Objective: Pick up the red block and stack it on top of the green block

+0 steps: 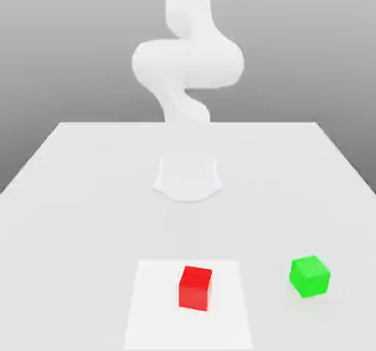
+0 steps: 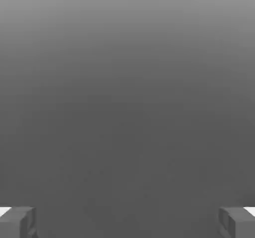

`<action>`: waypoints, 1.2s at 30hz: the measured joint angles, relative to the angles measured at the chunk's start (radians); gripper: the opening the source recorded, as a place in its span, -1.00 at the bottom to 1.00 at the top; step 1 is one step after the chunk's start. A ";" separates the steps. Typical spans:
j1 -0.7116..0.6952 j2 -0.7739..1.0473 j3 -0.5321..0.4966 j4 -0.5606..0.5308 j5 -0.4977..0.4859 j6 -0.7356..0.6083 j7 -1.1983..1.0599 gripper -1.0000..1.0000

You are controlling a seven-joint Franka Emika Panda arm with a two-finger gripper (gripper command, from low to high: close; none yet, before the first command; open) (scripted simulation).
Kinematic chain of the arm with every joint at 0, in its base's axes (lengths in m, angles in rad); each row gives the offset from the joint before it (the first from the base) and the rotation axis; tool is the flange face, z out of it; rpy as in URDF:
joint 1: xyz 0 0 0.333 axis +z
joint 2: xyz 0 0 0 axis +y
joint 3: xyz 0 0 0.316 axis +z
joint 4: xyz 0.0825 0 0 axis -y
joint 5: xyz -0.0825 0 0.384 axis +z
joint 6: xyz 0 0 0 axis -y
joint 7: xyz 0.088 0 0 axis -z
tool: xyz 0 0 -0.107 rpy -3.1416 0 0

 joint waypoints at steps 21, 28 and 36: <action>-0.024 0.771 0.054 -0.372 -0.021 0.440 0.230 0.00; 0.001 0.975 0.023 -0.351 -0.052 0.611 0.257 -1.00; -0.007 0.920 0.033 -0.359 -0.049 0.564 0.255 -1.00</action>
